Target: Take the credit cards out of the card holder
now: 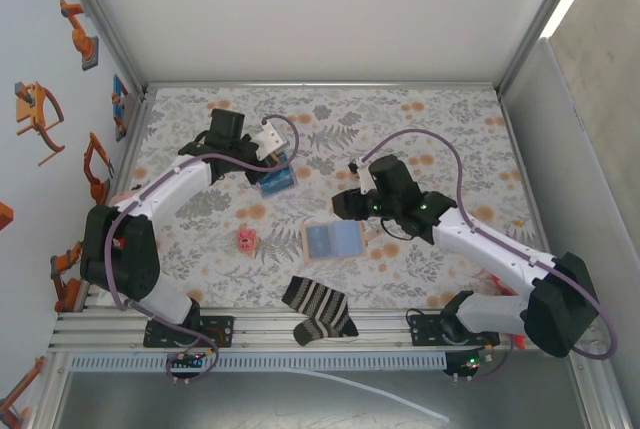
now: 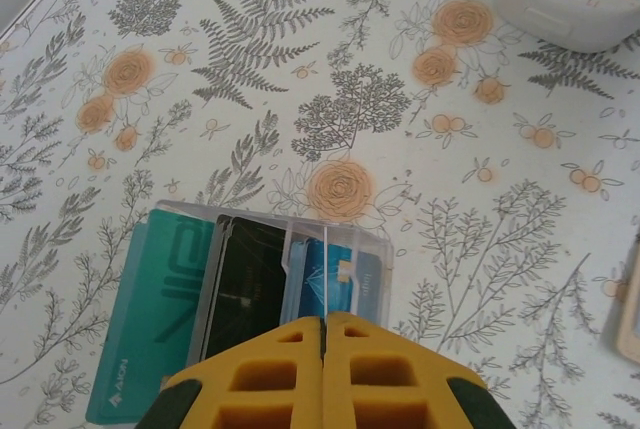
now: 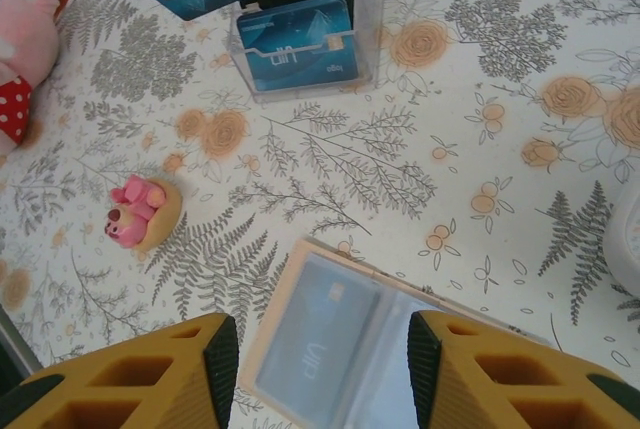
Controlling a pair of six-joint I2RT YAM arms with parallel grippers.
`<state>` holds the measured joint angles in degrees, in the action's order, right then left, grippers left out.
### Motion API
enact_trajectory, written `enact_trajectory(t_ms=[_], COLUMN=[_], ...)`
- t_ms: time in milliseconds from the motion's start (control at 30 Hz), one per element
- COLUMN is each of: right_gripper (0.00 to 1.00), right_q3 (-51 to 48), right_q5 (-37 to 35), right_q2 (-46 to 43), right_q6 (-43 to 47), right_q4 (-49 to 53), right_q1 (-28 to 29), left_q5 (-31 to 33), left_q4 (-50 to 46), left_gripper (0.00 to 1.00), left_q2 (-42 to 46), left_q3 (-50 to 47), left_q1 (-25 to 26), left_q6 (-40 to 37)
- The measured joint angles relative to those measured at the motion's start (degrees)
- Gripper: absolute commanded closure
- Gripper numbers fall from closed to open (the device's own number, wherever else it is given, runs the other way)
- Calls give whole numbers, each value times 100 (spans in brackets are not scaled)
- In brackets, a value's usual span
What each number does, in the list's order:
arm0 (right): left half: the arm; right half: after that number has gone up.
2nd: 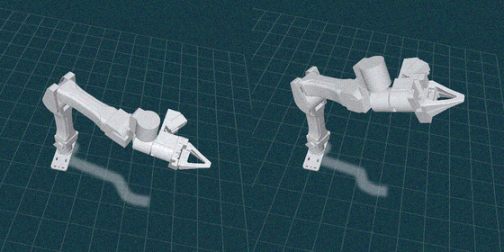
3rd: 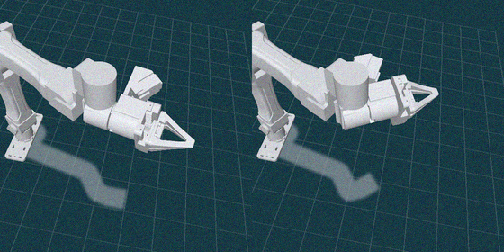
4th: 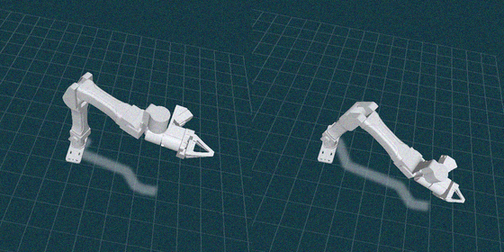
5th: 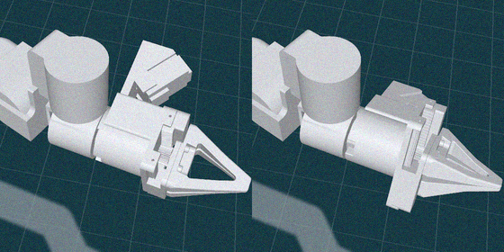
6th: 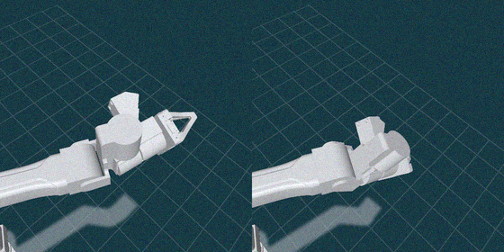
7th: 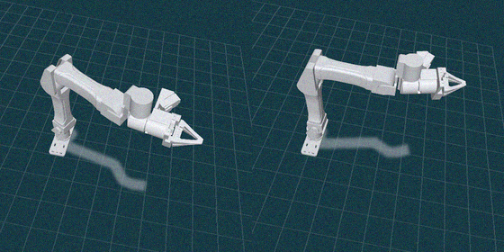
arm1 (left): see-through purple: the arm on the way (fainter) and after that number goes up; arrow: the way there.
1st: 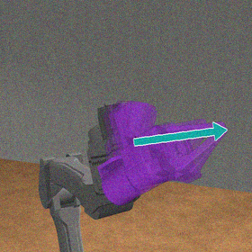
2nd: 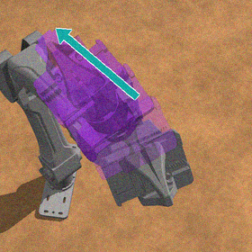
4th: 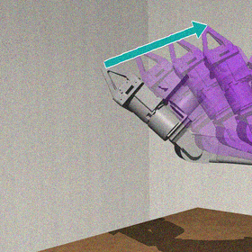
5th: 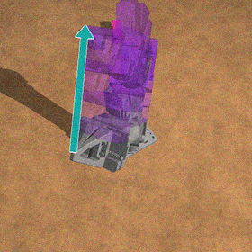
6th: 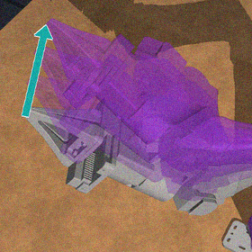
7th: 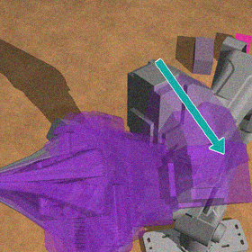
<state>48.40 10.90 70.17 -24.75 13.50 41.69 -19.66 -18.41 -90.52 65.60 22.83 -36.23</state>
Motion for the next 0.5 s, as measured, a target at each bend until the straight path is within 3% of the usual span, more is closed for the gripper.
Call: enact_trajectory(t_ms=[500], right_gripper=[51], right_q3=[-68], right_q5=[-179], right_q2=[0], right_q6=[-188], right_q4=[-2], right_q1=[0], left_q5=[-138], left_q4=[0], left_gripper=[100], left_q2=[-763], left_q3=[173], left_q1=[-42], left_q6=[-400])
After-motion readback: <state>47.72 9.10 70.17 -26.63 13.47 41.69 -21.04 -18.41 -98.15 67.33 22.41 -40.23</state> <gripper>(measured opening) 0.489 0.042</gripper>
